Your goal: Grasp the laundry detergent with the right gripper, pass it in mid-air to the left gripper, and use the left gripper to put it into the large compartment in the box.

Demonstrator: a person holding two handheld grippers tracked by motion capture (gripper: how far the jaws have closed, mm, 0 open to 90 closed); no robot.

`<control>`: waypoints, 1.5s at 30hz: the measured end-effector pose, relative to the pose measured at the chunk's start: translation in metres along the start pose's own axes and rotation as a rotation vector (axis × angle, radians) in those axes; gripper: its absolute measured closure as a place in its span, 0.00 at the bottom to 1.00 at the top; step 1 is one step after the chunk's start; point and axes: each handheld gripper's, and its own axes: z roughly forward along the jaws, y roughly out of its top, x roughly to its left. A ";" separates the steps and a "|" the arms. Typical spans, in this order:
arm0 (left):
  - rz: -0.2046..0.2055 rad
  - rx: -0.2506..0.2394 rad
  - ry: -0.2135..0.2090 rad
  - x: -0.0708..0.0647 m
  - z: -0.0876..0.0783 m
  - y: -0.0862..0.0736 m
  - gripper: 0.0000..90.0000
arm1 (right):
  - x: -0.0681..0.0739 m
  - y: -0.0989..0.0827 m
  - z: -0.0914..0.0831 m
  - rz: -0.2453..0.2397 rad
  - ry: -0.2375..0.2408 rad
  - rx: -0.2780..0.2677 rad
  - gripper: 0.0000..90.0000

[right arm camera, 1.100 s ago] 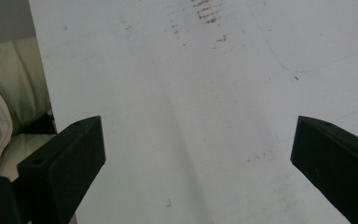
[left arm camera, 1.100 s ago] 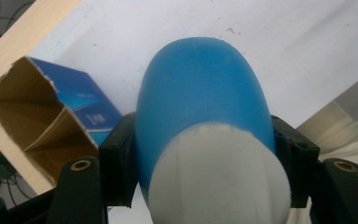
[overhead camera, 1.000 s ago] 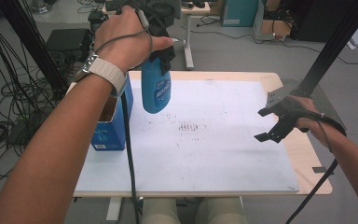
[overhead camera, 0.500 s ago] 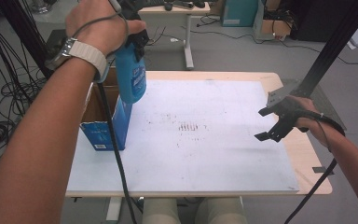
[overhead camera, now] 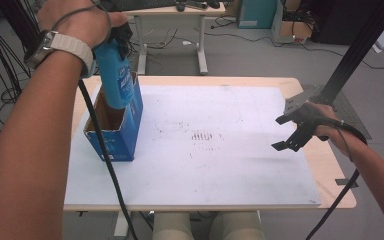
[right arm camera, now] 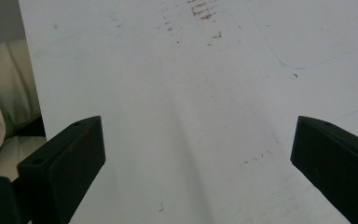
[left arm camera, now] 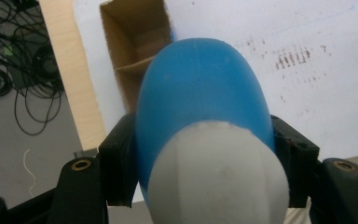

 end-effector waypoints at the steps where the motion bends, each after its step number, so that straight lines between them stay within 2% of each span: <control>1: -0.015 0.000 0.000 0.003 0.000 -0.001 0.41 | 0.000 0.000 0.000 0.007 -0.001 0.004 0.03; 8: -0.062 0.001 0.015 0.016 0.005 -0.004 0.41 | -0.001 0.001 0.002 0.004 -0.001 0.005 0.03; 9: -0.068 0.002 0.017 0.017 0.005 -0.004 0.41 | 0.001 0.001 0.001 0.029 0.001 0.021 0.03; 12: -0.087 0.004 0.029 0.022 0.009 -0.005 0.41 | 0.002 0.000 0.001 0.049 -0.004 0.034 0.03; 22: -0.129 0.005 0.044 0.032 0.023 -0.006 0.41 | 0.000 -0.004 0.003 0.059 -0.005 0.033 0.03; 33: -0.148 0.009 0.042 0.039 0.047 -0.006 0.41 | -0.001 -0.007 0.001 0.081 -0.008 0.038 0.03; 45: -0.129 0.026 0.031 0.040 0.082 -0.007 0.41 | -0.003 -0.012 0.002 0.101 -0.017 0.039 0.03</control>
